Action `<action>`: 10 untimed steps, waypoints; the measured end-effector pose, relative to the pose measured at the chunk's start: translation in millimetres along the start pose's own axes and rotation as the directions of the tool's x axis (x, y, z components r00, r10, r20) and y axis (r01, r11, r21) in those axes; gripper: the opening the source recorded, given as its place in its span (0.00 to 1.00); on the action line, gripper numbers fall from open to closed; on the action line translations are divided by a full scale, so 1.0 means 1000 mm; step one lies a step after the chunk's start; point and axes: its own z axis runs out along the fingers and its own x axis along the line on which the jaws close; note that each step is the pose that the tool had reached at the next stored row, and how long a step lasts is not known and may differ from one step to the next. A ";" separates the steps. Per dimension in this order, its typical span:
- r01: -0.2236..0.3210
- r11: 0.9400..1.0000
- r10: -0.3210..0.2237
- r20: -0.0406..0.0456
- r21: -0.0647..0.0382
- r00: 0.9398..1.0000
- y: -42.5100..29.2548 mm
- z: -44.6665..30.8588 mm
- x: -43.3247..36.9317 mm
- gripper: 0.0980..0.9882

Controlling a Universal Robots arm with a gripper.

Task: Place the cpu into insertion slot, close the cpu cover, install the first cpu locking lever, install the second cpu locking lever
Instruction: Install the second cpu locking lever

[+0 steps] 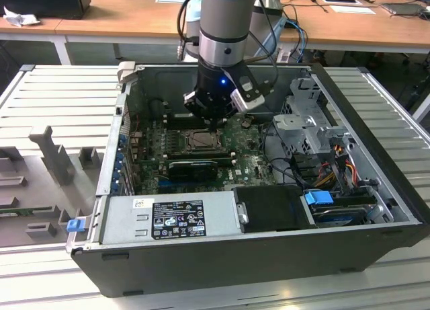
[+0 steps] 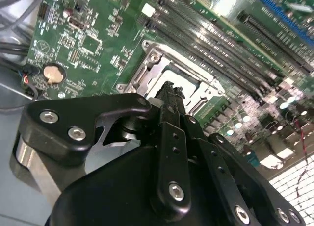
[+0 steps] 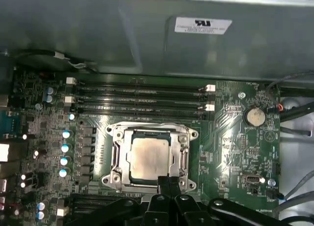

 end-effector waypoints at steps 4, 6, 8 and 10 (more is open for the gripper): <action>0.011 1.000 -0.011 -0.014 -0.008 1.000 -0.0052 0.0049 0.0002 0.01; 0.014 1.000 -0.014 -0.013 -0.012 1.000 -0.0074 0.0056 0.0005 0.01; 0.018 1.000 -0.019 -0.012 -0.018 1.000 -0.0136 0.0062 0.0012 0.01; 0.025 1.000 -0.025 -0.012 -0.019 1.000 -0.0176 0.0074 0.0013 0.01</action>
